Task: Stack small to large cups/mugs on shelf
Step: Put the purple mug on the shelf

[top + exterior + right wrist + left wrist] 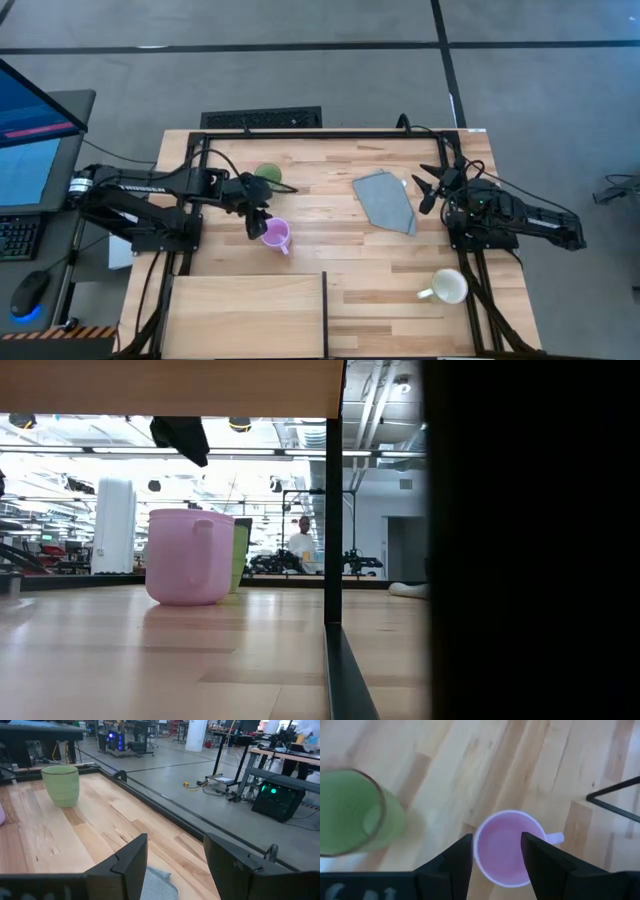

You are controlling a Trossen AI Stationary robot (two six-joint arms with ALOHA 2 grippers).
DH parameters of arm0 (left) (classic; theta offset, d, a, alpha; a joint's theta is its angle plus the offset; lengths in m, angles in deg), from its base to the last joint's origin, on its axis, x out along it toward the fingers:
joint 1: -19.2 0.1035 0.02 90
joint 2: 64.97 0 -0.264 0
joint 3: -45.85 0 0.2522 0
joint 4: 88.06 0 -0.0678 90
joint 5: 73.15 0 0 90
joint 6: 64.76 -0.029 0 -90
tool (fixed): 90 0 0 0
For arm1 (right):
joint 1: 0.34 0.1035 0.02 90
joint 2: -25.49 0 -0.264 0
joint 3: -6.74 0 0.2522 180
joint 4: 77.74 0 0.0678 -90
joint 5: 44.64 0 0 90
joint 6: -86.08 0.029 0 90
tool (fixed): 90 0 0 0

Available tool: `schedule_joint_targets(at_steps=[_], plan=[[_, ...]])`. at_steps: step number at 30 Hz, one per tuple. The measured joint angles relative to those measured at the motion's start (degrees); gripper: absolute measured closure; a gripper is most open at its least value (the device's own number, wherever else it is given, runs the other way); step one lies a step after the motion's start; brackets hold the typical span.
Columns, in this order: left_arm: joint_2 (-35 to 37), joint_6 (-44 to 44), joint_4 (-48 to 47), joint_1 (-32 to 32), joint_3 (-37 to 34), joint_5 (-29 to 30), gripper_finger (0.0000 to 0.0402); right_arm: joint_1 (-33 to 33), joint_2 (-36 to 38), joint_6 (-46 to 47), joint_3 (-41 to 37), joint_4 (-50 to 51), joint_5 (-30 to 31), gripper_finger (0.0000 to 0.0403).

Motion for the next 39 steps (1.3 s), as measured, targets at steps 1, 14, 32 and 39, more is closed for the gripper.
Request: schedule_joint_targets(at_steps=[1, 14, 32, 39], plan=[[-0.3, 0.6, -0.7, -0.3, 0.0, -0.9, 0.0244, 0.0, 0.0, 0.2, 0.0, 0.1, 0.0, 0.0187], [-11.5, 3.5, -5.3, -2.8, 0.1, -2.0, 0.0244, 0.0, 0.0, 6.1, 0.0, 1.7, 0.0, 0.0187], [-12.3, 4.0, -5.8, -2.6, 0.1, -0.8, 0.0244, 0.0, 0.0, 8.0, 0.0, 1.8, -0.2, 0.0187], [-12.3, 4.9, -5.7, -2.4, 0.1, 2.2, 0.0244, 0.0, 0.0, 8.0, 0.0, 1.8, -0.2, 0.0187]])
